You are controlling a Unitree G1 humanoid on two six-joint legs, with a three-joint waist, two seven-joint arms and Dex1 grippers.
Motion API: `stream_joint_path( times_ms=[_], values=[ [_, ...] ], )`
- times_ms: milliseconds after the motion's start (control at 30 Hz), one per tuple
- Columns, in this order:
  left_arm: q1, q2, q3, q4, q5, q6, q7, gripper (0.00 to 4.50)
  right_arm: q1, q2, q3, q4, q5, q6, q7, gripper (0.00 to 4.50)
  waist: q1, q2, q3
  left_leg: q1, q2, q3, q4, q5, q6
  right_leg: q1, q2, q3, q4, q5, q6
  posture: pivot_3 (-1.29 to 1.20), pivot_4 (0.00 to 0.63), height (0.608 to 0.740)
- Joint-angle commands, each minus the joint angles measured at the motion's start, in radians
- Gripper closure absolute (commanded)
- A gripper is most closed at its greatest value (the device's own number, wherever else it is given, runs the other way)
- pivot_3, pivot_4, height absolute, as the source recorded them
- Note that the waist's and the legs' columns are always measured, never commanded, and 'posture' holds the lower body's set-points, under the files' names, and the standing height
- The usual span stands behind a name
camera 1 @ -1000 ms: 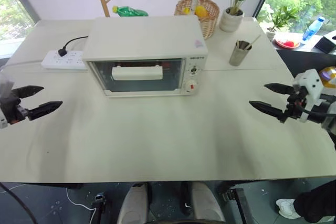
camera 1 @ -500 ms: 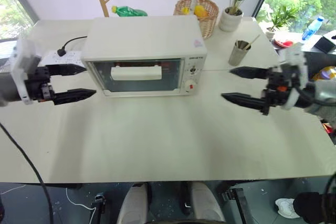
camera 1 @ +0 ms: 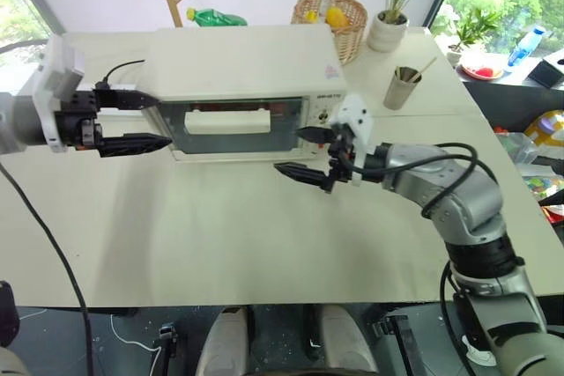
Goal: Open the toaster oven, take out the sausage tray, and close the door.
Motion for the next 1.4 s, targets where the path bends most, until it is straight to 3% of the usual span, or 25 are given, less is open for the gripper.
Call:
stream_joint_path(
  times_ms=[33,433,867,967,1200,1400],
  values=[
    [0.001,0.015,0.035,-0.023,-0.007,-0.009,-0.001,0.0,-0.067,0.034,0.025,0.03,-0.035,-0.05,0.029,0.02,-0.002,0.0,0.0,0.0,0.0,0.0,0.0,0.0,0.0,0.0,0.0,0.0,0.0,0.0,0.0,0.0,0.15,0.74],
    [0.077,0.022,0.068,-0.045,0.023,-0.059,0.021,0.0,-0.164,0.122,0.099,0.141,-0.122,-0.136,0.122,0.02,-0.003,0.0,0.0,0.0,0.001,0.0,0.0,0.0,0.0,0.0,0.001,0.0,0.001,0.0,0.0,0.0,0.15,0.74],
    [-0.068,-0.032,0.025,0.013,0.008,-0.005,0.071,0.0,-0.065,0.073,0.124,0.008,-0.131,-0.132,0.223,0.02,-0.004,0.0,0.0,0.0,0.0,0.0,0.0,0.0,0.0,-0.001,0.001,0.0,0.001,0.0,0.0,0.0,0.15,0.74],
    [-0.12,-0.057,-0.001,0.044,0.016,-0.006,0.068,0.82,-0.015,0.066,0.122,-0.022,-0.128,-0.105,0.21,0.0,0.001,-0.002,-0.001,0.0,0.001,-0.001,0.0,0.0,0.0,-0.001,0.002,0.0,0.002,0.0,0.0,0.0,0.15,0.74],
    [-0.177,-0.095,-0.054,0.095,0.069,-0.045,0.059,4.47,0.044,0.052,0.114,-0.056,-0.134,-0.087,0.2,0.0,-0.003,-0.002,-0.001,0.0,0.0,0.0,0.001,0.0,0.0,0.0,0.002,0.001,0.002,0.0,0.0,0.0,0.15,0.74],
    [-0.142,-0.092,-0.092,0.114,0.14,-0.139,0.021,4.47,0.053,0.06,0.107,-0.064,-0.131,-0.087,0.181,0.0,-0.003,-0.002,-0.001,0.001,0.001,0.0,0.001,0.0,0.0,-0.001,0.002,0.001,0.002,0.0,0.0,0.0,0.15,0.74]
  ],
)
